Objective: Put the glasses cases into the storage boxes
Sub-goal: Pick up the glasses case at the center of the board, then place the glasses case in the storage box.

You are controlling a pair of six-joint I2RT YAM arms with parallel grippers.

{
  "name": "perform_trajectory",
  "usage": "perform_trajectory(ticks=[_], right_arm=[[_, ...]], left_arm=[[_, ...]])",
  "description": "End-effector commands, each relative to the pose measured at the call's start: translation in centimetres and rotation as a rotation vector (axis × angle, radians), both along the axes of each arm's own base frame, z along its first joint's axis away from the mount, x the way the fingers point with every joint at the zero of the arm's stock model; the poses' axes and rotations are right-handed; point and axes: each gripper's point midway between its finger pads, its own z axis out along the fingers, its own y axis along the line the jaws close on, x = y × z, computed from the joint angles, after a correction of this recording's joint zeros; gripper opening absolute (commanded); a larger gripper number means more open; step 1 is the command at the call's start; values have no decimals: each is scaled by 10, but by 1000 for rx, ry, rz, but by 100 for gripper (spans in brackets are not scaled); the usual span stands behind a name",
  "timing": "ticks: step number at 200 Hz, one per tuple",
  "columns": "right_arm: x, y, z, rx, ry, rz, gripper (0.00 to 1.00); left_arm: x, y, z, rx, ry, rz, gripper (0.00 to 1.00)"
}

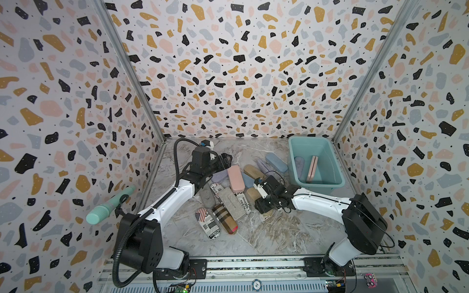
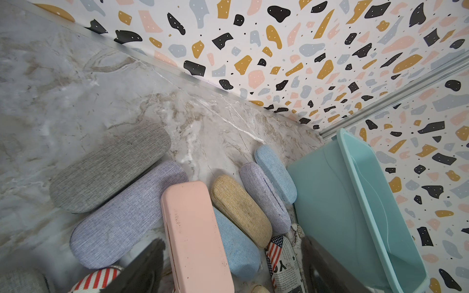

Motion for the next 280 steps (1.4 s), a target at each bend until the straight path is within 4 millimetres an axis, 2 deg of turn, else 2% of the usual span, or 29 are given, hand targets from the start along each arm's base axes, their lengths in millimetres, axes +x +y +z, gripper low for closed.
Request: perform_trajectory(ticks=[1,49,91,118,135,153,187,216,246,258,280], right_arm=[[5,0,30,21,-60,-8,61],[35,1,86,76,-179,-41,61],[84,-15,147,136,-318,-112,61],[119,-48,182,134,-402,-193,61],[141,-77,202,144,-444,-259,61],[160,-109,213,143,-472,-328,61],[184,-176,210,117,-487,-472,61],[194,-223,180,73,-455,-580,61],[197,-251,140,48,-390,-633,61],[199,-265,128,19,-376,-667,61],[207,-275,112,5,-336,-687,61]], left_arm=[[6,-5,24,-33,-65,-16,85],[3,-11,28,-53,-81,-48,85],[-2,-23,38,-81,-114,-99,85],[-9,-36,40,-97,-124,-148,84],[-19,-57,41,-107,-132,-221,84],[-32,-80,42,-100,-140,-301,84],[-51,-112,36,-128,-124,-408,84],[-58,-122,32,-125,-111,-440,84],[-56,-119,32,-104,-120,-424,84],[-55,-118,30,-98,-115,-415,85],[-54,-117,31,-99,-116,-409,86]])
